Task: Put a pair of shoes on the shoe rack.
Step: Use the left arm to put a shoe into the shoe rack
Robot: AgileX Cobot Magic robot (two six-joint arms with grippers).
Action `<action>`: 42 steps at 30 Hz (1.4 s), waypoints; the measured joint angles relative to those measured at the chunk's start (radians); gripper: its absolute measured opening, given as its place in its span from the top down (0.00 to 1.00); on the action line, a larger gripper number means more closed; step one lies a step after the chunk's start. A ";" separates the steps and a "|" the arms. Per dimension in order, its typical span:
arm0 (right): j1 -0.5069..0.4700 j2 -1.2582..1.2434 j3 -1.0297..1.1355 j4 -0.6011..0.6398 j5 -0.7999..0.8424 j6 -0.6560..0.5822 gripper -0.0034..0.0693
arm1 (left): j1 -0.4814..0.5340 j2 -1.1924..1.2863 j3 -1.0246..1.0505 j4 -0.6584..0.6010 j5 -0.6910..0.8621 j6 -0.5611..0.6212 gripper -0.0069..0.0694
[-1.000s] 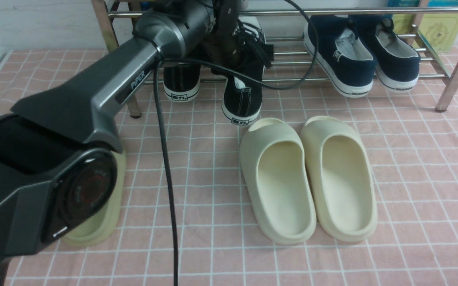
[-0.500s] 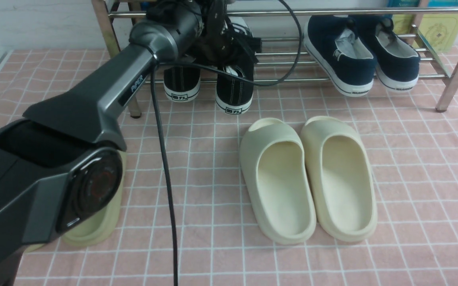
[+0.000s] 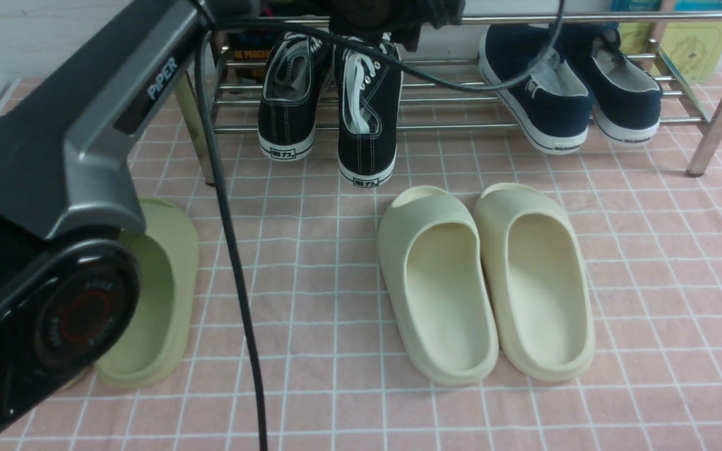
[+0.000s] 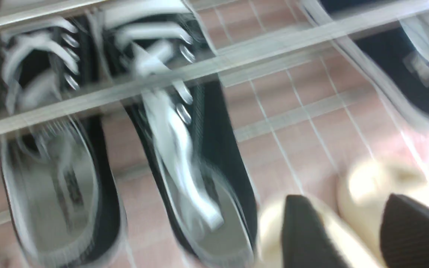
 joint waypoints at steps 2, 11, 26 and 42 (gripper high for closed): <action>0.000 0.000 0.000 0.000 0.000 0.000 0.62 | -0.019 0.025 0.008 -0.002 0.079 0.024 0.66; 0.000 0.000 0.000 0.000 0.000 0.000 0.62 | -0.046 0.136 0.179 0.017 0.092 0.076 0.91; 0.000 0.000 0.000 0.000 0.000 0.000 0.62 | -0.033 0.171 0.188 0.249 -0.069 -0.163 0.91; 0.000 0.000 0.000 0.000 0.000 0.000 0.62 | -0.038 0.164 0.189 0.280 -0.208 -0.245 0.90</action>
